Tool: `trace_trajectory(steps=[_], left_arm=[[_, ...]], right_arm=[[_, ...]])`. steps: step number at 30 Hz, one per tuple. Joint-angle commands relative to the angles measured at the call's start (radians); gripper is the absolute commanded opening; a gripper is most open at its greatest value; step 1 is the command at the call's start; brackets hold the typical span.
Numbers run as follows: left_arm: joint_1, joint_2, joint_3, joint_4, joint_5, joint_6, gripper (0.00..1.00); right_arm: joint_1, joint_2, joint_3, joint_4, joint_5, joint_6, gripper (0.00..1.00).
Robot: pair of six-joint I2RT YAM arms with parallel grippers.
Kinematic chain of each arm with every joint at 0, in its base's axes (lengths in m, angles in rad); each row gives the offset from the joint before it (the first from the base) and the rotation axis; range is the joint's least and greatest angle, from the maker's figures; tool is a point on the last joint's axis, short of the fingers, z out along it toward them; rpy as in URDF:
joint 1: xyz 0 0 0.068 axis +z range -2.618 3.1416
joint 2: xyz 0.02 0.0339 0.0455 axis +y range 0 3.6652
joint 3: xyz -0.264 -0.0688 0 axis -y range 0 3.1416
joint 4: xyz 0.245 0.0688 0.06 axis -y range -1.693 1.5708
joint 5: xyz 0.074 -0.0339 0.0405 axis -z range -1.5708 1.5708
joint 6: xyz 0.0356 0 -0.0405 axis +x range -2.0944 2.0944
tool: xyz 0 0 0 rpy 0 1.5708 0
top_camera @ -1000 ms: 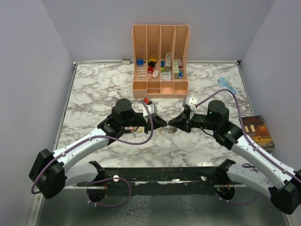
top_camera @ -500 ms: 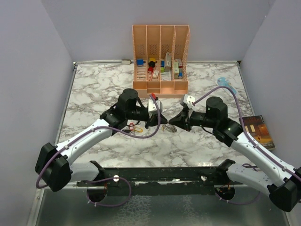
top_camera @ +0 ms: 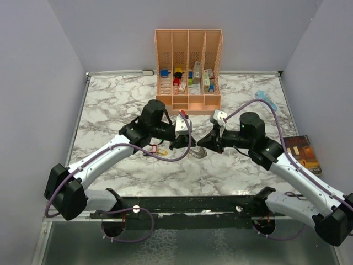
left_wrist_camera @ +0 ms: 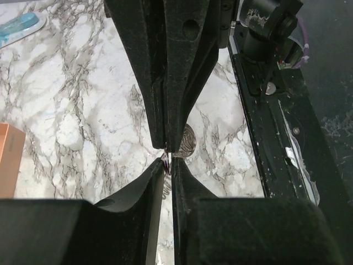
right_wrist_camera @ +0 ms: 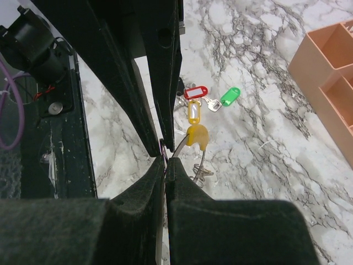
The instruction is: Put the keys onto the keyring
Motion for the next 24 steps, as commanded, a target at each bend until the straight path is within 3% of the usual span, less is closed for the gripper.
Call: trace_trajectory(steps=[1, 5, 24], left_arm=[[0.003, 0.006, 0.041, -0.049, 0.044, 0.073, 0.16], [0.004, 0.01, 0.056, -0.085, 0.04, 0.1, 0.2], [0.004, 0.078, 0.158, -0.237, 0.015, 0.19, 0.2]], right_arm=[[0.005, 0.01, 0.049, 0.006, -0.008, -0.016, 0.01], [0.005, 0.022, 0.06, -0.006, -0.008, -0.02, 0.02], [0.024, 0.072, 0.126, -0.081, 0.016, -0.044, 0.01]])
